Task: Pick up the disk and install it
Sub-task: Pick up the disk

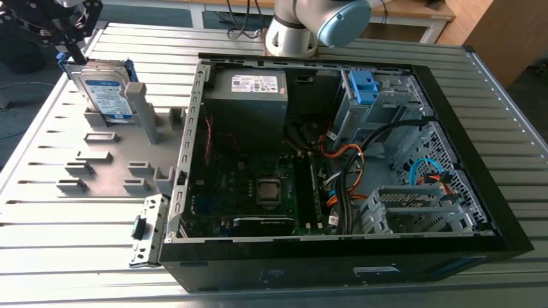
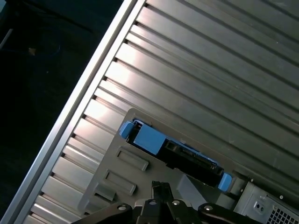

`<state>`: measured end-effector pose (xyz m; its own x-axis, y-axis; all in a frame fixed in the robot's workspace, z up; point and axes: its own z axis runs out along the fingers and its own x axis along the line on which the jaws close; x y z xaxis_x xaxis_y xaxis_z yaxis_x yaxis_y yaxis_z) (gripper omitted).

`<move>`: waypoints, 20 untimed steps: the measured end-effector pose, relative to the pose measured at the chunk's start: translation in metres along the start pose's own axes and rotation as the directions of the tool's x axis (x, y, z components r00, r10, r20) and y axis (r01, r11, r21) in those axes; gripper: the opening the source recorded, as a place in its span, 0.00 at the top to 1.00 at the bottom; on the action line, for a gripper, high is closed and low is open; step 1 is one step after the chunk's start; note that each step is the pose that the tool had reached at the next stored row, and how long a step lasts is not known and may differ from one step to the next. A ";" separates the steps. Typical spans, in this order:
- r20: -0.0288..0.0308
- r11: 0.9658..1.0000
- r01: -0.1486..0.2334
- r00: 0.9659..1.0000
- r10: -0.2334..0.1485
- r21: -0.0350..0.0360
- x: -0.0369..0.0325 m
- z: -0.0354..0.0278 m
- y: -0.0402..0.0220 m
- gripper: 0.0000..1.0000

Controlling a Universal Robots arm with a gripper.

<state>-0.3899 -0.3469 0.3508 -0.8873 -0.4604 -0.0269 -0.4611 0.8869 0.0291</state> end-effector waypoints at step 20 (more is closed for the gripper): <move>-0.002 0.996 0.084 0.996 -0.084 -0.002 0.0000 0.0000 0.0000 0.89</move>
<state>-0.3899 -0.3469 0.3508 -0.8454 -0.5335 -0.0270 -0.5341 0.8449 0.0291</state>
